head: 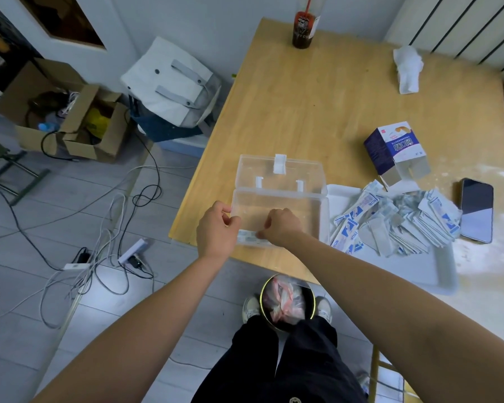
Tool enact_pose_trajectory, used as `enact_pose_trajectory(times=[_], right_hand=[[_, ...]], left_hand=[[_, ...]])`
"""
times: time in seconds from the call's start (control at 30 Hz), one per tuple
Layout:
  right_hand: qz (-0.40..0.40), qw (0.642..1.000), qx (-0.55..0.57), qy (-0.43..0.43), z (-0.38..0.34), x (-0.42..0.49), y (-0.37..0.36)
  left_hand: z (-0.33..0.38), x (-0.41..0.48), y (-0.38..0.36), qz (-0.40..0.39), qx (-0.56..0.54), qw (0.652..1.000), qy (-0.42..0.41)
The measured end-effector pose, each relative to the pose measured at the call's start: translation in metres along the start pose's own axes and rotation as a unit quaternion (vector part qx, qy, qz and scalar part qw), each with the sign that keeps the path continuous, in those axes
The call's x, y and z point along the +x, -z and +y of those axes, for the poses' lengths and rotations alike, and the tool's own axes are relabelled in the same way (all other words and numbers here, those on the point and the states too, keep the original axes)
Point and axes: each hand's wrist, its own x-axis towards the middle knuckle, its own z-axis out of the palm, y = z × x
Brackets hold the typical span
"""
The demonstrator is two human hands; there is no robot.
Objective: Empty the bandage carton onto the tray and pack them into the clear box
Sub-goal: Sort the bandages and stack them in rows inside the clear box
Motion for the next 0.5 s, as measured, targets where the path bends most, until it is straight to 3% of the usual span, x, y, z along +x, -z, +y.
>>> enact_pose_trajectory(times=[0.1,0.23,0.37,0.5], right_hand=[[-0.047,0.998,0.041,-0.022,0.000,0.001,-0.001],[0.002,0.996,0.085,-0.021,0.004,-0.001,0.000],[-0.056,0.997,0.061,0.010,0.001,-0.005,0.000],[-0.012,0.997,0.063,0.046,0.005,-0.011,0.004]], left_hand=[[0.001,0.000,0.000,0.003,0.009,1.000,0.004],[0.003,0.000,-0.001,0.002,0.015,1.000,0.012],[0.003,-0.001,-0.001,-0.005,0.028,1.000,0.014],[0.010,-0.007,0.005,0.010,0.076,0.997,0.017]])
